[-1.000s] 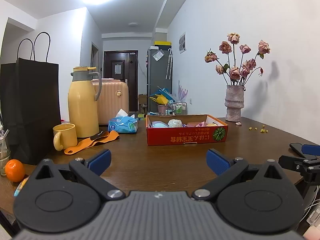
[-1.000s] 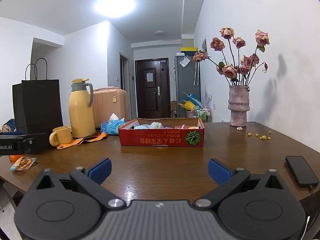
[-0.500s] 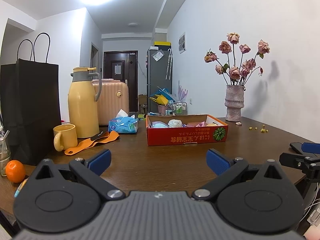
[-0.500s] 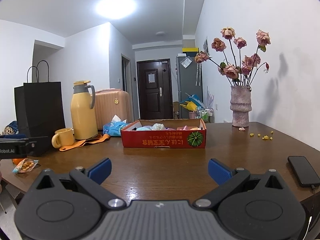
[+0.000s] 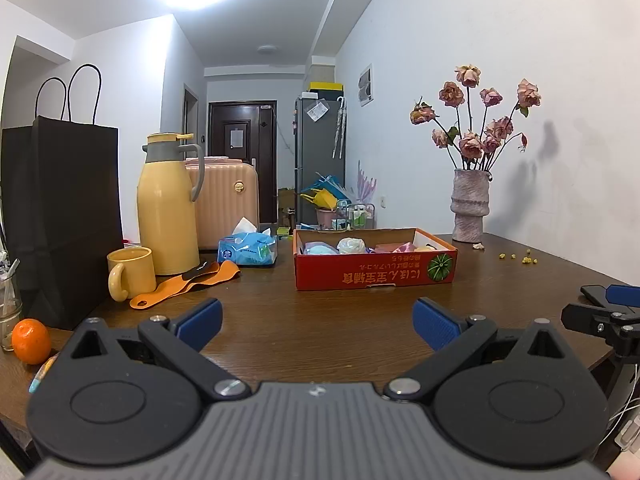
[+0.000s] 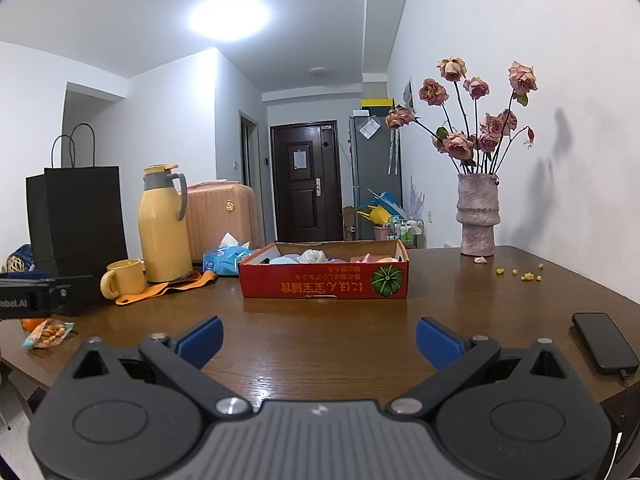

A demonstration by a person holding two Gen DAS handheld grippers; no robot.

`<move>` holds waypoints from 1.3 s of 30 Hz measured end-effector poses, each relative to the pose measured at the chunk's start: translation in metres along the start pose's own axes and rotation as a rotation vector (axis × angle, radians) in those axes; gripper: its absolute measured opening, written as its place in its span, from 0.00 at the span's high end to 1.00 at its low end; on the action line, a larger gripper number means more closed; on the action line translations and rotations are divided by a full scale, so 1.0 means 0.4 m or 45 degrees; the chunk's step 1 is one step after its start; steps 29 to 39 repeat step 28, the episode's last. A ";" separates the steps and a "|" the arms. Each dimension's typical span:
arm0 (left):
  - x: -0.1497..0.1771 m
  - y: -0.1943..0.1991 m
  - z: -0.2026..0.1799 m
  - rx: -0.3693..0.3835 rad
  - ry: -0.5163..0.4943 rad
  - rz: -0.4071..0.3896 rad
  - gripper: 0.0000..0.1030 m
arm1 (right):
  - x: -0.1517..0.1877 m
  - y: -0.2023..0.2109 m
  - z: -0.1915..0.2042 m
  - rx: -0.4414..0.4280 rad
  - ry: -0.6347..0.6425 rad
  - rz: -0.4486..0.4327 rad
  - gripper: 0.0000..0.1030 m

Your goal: Organize soft objects

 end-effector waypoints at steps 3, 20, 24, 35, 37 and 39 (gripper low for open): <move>0.000 0.000 0.001 -0.003 0.000 -0.001 0.00 | 0.000 -0.001 0.002 0.006 0.012 0.000 0.00; -0.001 0.013 0.002 -0.038 0.009 -0.049 0.00 | -0.002 0.010 0.003 0.009 0.017 -0.036 0.00; -0.003 0.013 0.001 -0.039 0.013 -0.054 0.00 | -0.002 0.011 0.003 0.010 0.015 -0.039 0.00; -0.004 0.017 -0.001 -0.025 0.006 -0.058 0.00 | -0.002 0.011 0.002 0.011 0.015 -0.038 0.00; -0.004 0.017 -0.001 -0.025 0.006 -0.058 0.00 | -0.002 0.011 0.002 0.011 0.015 -0.038 0.00; -0.004 0.017 -0.001 -0.025 0.006 -0.058 0.00 | -0.002 0.011 0.002 0.011 0.015 -0.038 0.00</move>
Point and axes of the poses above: each gripper's, at about its wrist camera, not at the fingertips, and y roughly against the way its jaws point, z to its left, x to its underside, the point moved 5 cm from there along -y, roughly the way its jaws point
